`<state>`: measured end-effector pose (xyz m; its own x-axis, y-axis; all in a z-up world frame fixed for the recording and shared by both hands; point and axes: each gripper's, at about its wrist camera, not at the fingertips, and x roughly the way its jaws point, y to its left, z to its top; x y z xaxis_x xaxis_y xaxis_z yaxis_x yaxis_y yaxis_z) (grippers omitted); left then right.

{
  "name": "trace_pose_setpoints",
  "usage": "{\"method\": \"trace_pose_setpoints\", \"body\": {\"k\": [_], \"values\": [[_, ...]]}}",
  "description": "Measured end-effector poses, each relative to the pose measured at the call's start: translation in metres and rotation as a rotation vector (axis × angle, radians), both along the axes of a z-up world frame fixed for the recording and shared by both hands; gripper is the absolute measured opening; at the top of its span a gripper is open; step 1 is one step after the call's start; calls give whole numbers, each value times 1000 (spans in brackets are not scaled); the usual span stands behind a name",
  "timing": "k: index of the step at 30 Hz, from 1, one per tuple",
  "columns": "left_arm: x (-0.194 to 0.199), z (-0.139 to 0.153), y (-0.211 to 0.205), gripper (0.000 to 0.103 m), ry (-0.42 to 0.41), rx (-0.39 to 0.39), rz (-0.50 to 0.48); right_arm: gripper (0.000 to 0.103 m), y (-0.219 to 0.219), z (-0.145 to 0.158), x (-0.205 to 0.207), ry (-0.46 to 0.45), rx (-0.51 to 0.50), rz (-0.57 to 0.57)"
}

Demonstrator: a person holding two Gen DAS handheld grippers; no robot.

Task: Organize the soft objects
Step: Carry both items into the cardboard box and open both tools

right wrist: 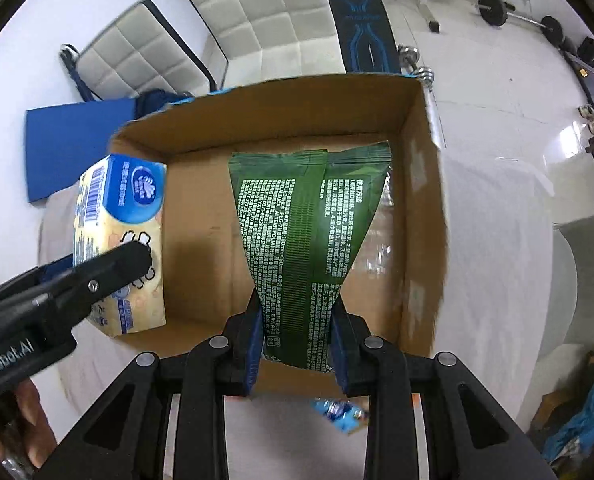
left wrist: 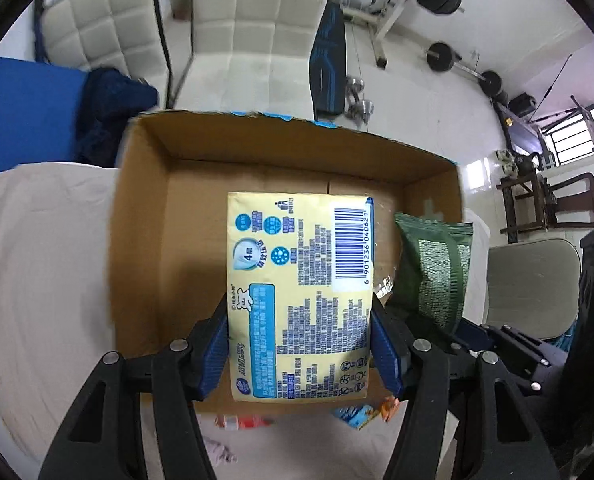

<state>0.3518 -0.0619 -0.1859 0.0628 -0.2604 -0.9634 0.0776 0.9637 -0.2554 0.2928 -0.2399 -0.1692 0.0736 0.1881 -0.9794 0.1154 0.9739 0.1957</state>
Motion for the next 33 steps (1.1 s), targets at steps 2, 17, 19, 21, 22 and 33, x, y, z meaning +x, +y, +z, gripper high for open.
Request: {"method": "trace_pose_setpoints", "body": {"k": [2,17,19,21,22,33], "values": [[14,-15,-5,59,36,-9,-3,31,1,-17,16,20,-14,10],[52,-84,-48,60,189,12,-117,31,-6,-111,90,92,-89,57],[55,-92,-49,60,213,23,-113,32,-9,-111,91,91,-85,59],[53,-96,-47,62,240,27,-95,39,-9,-112,92,97,-89,61],[52,-96,-46,62,251,23,-86,51,-7,-107,87,94,-96,63],[34,-45,-35,87,117,96,-111,76,2,-82,67,94,-114,66]]}}
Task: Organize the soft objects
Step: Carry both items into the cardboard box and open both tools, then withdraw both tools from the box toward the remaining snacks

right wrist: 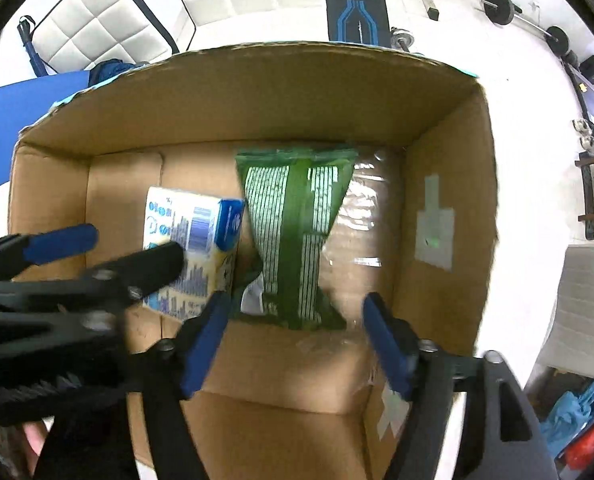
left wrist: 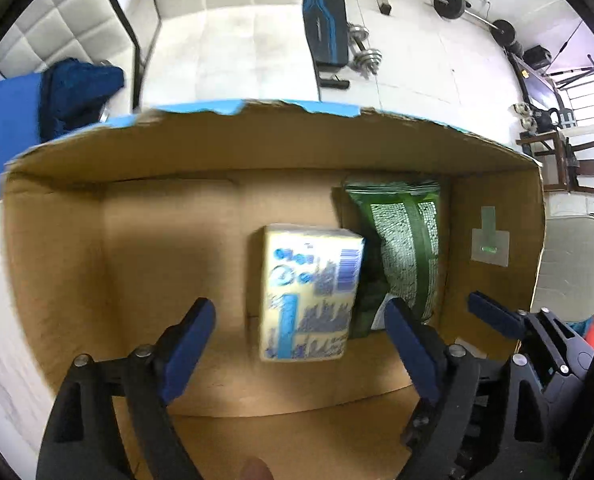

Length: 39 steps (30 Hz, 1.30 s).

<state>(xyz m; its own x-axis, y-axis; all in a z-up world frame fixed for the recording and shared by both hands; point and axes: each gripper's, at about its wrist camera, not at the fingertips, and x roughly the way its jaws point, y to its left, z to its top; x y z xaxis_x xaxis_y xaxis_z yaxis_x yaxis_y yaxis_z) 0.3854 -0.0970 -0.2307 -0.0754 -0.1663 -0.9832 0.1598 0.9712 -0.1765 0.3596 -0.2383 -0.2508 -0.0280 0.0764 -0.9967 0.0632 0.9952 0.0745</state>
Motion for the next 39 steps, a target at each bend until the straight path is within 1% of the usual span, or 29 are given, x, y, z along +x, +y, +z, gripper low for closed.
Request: {"method": "trace_pose_setpoints", "body": {"k": [1,2,3,4,6,9,11,15,20,25,27,29,34,37,39], "values": [[-3,5,5,93,-18,3,6,78,1,4,-5,-5,3,-3],[-7,11,8,100,-35,3,11,87,2,7,-11,-5,7,-5],[-13,17,14,103,-64,11,22,93,3,10,-17,-6,14,-9],[-17,18,18,103,-93,24,30,103,2,13,-22,-10,22,-13],[-29,27,27,103,-139,41,33,103,6,20,-34,-31,33,-10],[-46,37,30,103,-179,42,22,103,14,31,-50,-75,-5,-3],[-58,44,31,103,-211,48,25,103,15,41,-61,-109,-7,-20],[-86,74,44,103,-339,75,64,103,15,62,-80,-154,-12,-27],[-120,103,52,103,-413,72,94,103,15,104,-117,-250,-58,5],[-153,130,53,103,-467,79,101,103,13,139,-148,-302,-34,-21],[-169,141,53,103,-508,96,103,103,15,149,-158,-325,-30,-23],[-181,148,55,103,-516,85,115,103,16,161,-173,-355,-41,-14],[-211,162,58,103,-510,45,127,103,21,180,-205,-381,-16,5],[-222,166,58,103,-501,26,130,103,23,187,-221,-398,-2,12],[-226,170,60,103,-502,17,136,103,22,189,-229,-389,16,22]]}}
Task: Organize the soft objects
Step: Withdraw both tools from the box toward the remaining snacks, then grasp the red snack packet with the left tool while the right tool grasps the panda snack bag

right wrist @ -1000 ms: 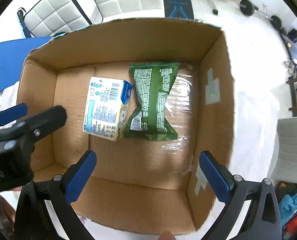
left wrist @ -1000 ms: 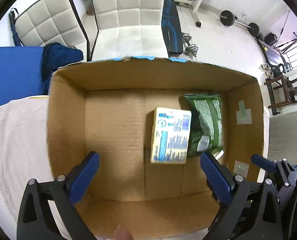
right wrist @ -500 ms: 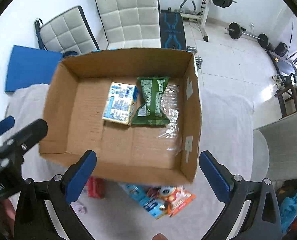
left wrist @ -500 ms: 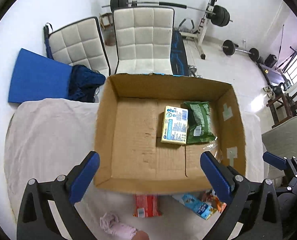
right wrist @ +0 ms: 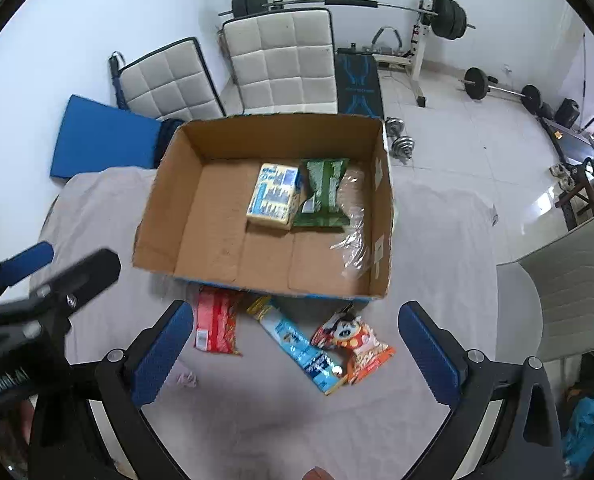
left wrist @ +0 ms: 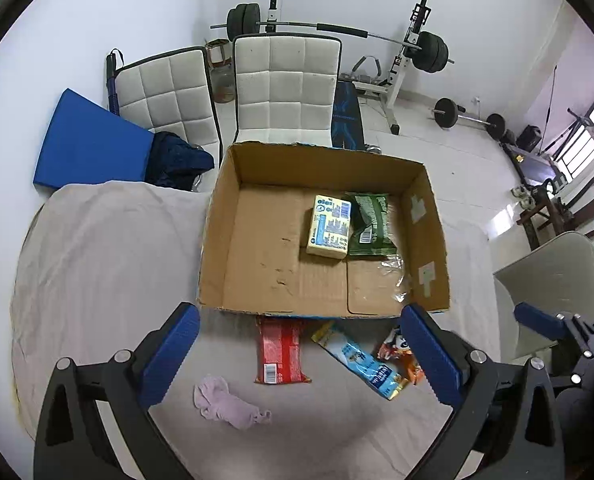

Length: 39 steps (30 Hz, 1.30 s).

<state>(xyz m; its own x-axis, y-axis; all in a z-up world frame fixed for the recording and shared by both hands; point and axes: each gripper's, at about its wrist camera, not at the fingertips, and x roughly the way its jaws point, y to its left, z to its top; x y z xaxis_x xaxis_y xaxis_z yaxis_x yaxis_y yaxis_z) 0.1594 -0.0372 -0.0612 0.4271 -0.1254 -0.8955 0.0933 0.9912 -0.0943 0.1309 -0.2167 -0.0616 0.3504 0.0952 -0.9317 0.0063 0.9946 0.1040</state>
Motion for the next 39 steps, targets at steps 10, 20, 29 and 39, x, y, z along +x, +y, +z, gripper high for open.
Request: {"method": "trace_pose_setpoints", "body": {"k": [10,20,29,39], "values": [[4,-76,16,103,192,22,63,103,-52,-99,1,233,-80,16],[7,-187,19,103,433,33,120,78,-53,-226,14,443,-136,134],[15,-245,9,103,536,86,103,47,-71,-237,-11,530,-36,-167],[20,-282,-7,58,596,115,24,72,-67,-215,-12,498,72,-39]]}}
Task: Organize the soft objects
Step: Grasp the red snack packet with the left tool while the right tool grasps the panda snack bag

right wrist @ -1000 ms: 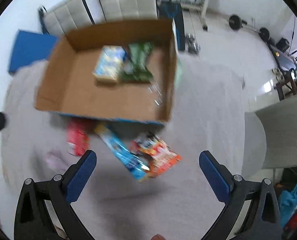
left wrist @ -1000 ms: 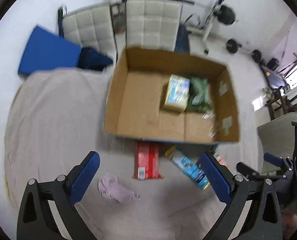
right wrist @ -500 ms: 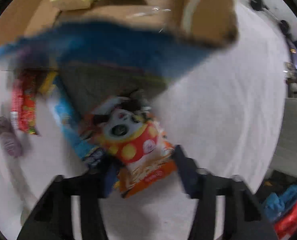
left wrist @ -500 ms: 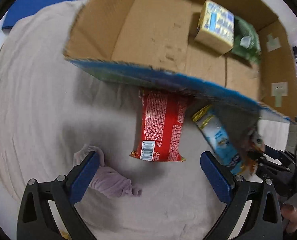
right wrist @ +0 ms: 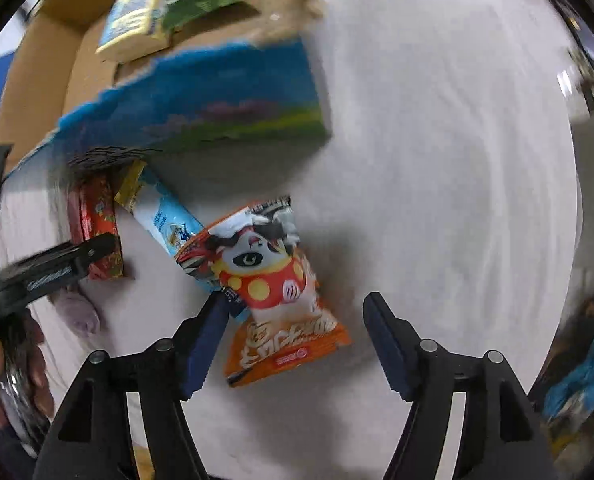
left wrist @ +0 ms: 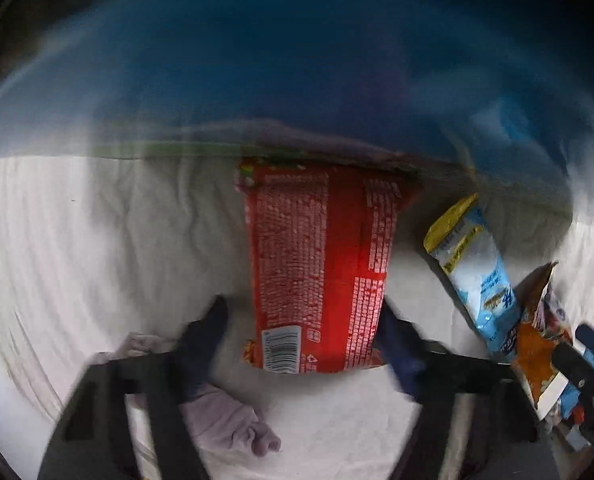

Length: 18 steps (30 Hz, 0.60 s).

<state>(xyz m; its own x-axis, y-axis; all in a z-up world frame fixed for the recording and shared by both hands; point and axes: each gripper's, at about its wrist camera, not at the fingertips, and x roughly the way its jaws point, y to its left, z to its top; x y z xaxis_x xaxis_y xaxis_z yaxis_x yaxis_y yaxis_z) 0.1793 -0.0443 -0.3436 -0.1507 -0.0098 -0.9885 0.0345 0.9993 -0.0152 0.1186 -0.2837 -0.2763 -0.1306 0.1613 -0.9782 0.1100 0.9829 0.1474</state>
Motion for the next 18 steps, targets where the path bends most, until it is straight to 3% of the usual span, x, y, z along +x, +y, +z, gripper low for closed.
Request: {"method": "trace_pose_setpoints", "body": {"k": [1,5,6,7,13,15,17,18], "values": [[-2,1,1,50,0,-24,7,72,1,0,3,6,-2,27],[-16,5,-3,48,-11,-10,-9,70,3,-21,13,41,16,135],[-23,6,-4,48,-9,-6,-13,63,2,-25,15,42,16,116],[-24,7,-7,48,-5,-1,-18,41,0,-30,16,50,21,88],[-63,6,-19,48,11,-14,-35,41,6,-21,-6,120,-12,-58],[-68,-3,-18,49,23,-13,-25,47,13,-19,-10,118,-7,-45],[-69,-8,-13,51,21,-23,-11,61,19,-16,-14,104,28,-32],[-70,-9,-12,51,22,-28,-7,63,18,-16,-14,103,32,-35]]}}
